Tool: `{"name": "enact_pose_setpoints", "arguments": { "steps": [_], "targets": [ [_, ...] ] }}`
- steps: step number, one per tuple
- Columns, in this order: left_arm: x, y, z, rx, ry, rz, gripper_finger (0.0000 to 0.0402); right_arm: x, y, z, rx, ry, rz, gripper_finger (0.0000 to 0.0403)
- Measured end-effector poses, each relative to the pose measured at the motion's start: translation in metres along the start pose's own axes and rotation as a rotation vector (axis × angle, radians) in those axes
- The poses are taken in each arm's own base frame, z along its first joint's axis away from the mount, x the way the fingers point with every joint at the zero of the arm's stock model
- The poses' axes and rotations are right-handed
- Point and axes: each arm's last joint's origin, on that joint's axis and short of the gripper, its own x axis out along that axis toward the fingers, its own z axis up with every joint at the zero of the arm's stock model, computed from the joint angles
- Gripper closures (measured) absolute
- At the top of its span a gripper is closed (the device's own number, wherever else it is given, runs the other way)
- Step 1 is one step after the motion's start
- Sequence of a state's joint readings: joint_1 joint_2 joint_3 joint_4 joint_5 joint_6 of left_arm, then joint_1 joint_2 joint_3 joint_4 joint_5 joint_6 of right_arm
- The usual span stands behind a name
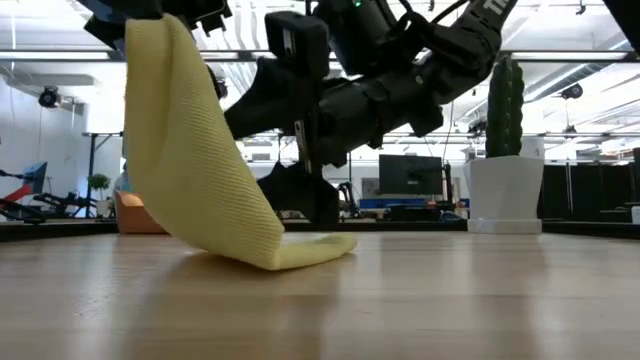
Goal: Roll microfiber towels into tight, uniform cylinder then place into a basket
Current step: Roll the yellow towel
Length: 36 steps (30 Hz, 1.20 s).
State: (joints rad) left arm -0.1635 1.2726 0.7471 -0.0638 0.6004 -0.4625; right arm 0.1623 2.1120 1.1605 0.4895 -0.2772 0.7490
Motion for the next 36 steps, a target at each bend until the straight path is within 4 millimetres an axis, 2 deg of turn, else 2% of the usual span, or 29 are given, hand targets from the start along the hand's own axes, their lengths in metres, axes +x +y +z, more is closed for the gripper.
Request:
{"name": "enact_pose_setpoints", "arguments": {
  "steps": [6, 14, 17, 20, 25, 27, 31, 36],
  "targets": [
    [0.003, -0.005, -0.003, 0.014, 0.012, -0.006, 0.0401, -0.003, -0.008, 0.004, 0.007, 0.005, 0.005, 0.0136],
    [0.006, -0.002, -0.012, -0.009, 0.058, 0.052, 0.0402, -0.01, -0.011, 0.023, 0.041, -0.006, 0.169, 0.0167],
    [0.007, 0.0, -0.015, -0.016, 0.067, 0.062, 0.0401, -0.01, -0.009, 0.023, 0.04, 0.018, 0.211, 0.0169],
    [0.007, 0.0, -0.015, -0.015, 0.058, 0.077, 0.0401, -0.01, -0.008, 0.021, 0.028, 0.026, 0.209, 0.017],
    [0.007, -0.003, -0.012, -0.007, 0.047, 0.074, 0.0401, -0.009, -0.019, 0.014, 0.026, 0.041, 0.073, 0.017],
    [0.008, -0.004, -0.013, -0.006, 0.05, 0.07, 0.0401, -0.011, -0.022, 0.018, 0.022, -0.002, 0.06, 0.017],
    [0.009, -0.005, -0.015, -0.006, 0.061, 0.065, 0.0401, -0.014, -0.019, 0.031, -0.043, -0.106, 0.125, 0.017],
    [0.01, -0.006, -0.015, -0.005, 0.062, 0.064, 0.0402, -0.014, -0.011, 0.037, -0.286, -0.136, 0.178, 0.017]
  ]
}}
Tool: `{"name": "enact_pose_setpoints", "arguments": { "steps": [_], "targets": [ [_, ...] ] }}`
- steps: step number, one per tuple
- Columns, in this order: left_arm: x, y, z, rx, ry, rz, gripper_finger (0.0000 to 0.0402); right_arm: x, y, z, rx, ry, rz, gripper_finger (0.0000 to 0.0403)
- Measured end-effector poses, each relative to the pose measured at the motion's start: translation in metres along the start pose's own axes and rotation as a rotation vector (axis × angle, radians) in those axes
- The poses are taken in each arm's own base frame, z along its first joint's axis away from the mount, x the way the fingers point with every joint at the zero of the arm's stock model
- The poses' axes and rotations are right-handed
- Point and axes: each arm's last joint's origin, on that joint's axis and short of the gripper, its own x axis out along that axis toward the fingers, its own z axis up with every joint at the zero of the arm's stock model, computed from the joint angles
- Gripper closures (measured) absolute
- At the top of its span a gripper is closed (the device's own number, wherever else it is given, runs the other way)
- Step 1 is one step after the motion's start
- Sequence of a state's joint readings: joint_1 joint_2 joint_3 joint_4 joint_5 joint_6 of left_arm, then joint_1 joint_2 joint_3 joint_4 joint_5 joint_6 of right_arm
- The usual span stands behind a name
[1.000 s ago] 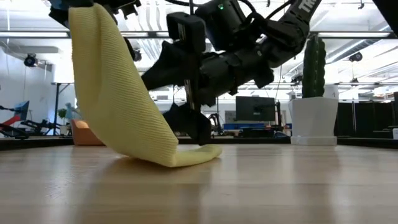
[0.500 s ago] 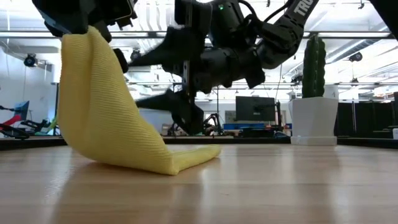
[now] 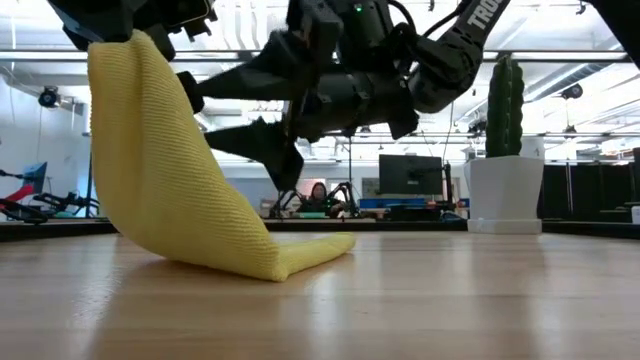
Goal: Roll microfiber towels into tight, uniform cylinder then place into a basket
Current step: Roll the yellow towel
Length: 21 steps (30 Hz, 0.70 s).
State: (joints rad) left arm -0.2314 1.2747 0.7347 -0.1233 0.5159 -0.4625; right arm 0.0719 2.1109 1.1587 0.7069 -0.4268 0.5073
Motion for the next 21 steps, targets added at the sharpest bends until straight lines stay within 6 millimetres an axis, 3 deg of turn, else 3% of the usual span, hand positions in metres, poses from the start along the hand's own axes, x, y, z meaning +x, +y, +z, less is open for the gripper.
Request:
{"name": "enact_pose_setpoints", "arguments": {
  "steps": [15, 21],
  "targets": [
    [-0.0003, -0.0007, 0.0011, 0.001, -0.004, -0.002, 0.0402, 0.0068, -0.0003, 0.0036, -0.155, 0.237, 0.073, 0.017],
    [-0.0002, -0.0006, 0.0009, 0.0, -0.003, -0.002, 0.0401, 0.0063, -0.0013, 0.0075, -0.196, 0.258, 0.105, 0.0176]
  ]
}}
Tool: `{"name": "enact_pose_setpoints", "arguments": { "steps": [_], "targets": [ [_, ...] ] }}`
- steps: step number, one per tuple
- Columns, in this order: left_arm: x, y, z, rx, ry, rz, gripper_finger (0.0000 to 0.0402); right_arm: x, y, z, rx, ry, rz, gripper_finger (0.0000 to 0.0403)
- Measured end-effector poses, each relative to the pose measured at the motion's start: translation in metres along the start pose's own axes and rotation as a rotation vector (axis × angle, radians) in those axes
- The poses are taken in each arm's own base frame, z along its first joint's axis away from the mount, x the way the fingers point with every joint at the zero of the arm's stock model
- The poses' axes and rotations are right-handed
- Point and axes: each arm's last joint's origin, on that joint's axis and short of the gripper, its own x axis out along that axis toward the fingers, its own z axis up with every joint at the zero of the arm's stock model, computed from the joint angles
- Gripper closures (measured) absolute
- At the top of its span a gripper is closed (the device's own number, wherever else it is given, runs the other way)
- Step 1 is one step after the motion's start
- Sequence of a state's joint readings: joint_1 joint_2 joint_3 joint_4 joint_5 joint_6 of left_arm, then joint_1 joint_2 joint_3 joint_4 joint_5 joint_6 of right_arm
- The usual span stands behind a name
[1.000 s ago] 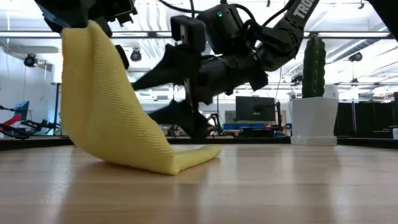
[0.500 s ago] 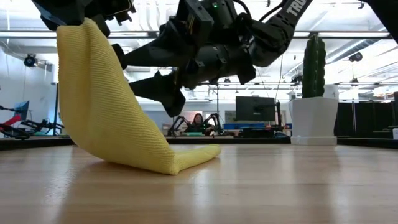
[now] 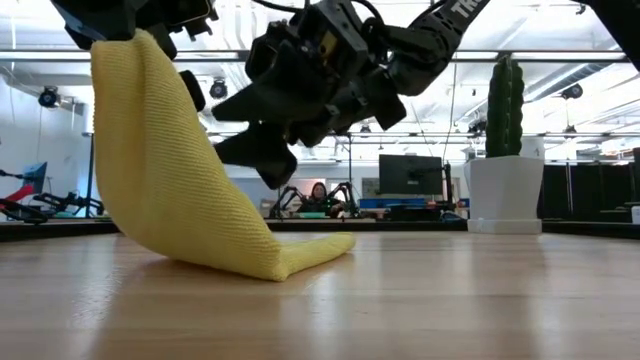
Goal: Roll microfiber towels into tight, uniform cylinder then place into a basket
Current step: Roll the yellow towel
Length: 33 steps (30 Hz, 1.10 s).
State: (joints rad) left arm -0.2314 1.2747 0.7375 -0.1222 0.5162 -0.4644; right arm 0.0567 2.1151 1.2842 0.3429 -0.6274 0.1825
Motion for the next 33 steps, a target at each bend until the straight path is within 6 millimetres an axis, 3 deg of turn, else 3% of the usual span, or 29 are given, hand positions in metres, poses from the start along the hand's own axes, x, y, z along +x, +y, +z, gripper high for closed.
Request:
{"name": "enact_pose_setpoints", "arguments": {
  "steps": [6, 13, 16, 33],
  "targets": [
    [0.0, 0.0, 0.001, 0.001, -0.003, 0.002, 0.0401, -0.001, -0.001, 0.006, -0.032, -0.015, -0.006, 0.0177],
    [0.0, 0.0, 0.001, 0.0, -0.003, 0.006, 0.0401, 0.01, -0.013, -0.005, 0.015, 0.018, -0.016, 0.0177],
    [0.0, -0.001, 0.0, -0.003, -0.003, 0.006, 0.0402, 0.012, -0.015, -0.002, 0.016, 0.012, -0.017, 0.0177],
    [-0.001, 0.0, 0.0, -0.007, -0.004, 0.007, 0.0401, 0.01, -0.013, -0.003, 0.091, 0.119, 0.084, 0.0177]
  ]
}}
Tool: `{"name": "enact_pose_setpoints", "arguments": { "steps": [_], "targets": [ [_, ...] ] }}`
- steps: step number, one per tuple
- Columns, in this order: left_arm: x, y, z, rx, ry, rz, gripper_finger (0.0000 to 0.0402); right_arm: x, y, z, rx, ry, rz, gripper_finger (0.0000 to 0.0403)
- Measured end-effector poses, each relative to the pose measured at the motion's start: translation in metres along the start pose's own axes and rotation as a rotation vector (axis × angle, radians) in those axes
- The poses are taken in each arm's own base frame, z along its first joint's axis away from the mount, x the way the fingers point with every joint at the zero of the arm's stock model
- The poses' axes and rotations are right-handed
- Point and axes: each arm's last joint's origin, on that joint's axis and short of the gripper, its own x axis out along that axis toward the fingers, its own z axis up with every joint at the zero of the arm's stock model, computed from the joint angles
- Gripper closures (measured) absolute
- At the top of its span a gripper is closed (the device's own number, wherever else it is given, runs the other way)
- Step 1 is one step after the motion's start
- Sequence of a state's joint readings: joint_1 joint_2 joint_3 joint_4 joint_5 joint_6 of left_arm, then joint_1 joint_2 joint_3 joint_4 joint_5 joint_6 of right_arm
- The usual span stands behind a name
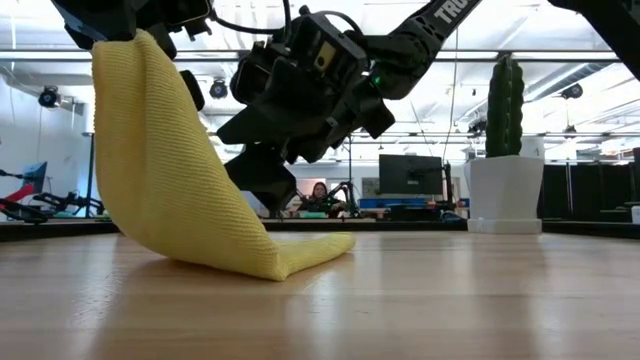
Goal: Roll microfiber towels into tight, uniform cylinder then place into a basket
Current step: Roll the yellow towel
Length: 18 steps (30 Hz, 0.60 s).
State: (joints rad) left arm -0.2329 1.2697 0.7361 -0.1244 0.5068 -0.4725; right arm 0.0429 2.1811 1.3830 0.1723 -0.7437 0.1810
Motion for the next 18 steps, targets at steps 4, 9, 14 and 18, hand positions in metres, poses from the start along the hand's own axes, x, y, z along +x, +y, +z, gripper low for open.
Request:
{"name": "enact_pose_setpoints", "arguments": {
  "steps": [4, 9, 14, 18],
  "targets": [
    [0.0, 0.0, 0.0, 0.0, 0.0, 0.0, 0.0402, -0.001, 0.001, 0.001, 0.005, 0.002, -0.007, 0.018],
    [0.0, 0.0, 0.0, 0.0, 0.0, 0.0, 0.0402, -0.002, 0.0, 0.0, 0.017, 0.01, -0.048, 0.0242],
    [0.0, 0.0, 0.0, 0.001, 0.001, 0.002, 0.0402, -0.004, 0.001, -0.005, 0.069, 0.066, -0.078, 0.0351],
    [0.0, 0.002, -0.003, -0.007, 0.02, 0.016, 0.0402, -0.013, 0.01, -0.003, 0.13, 0.112, -0.087, 0.0389]
  ]
}}
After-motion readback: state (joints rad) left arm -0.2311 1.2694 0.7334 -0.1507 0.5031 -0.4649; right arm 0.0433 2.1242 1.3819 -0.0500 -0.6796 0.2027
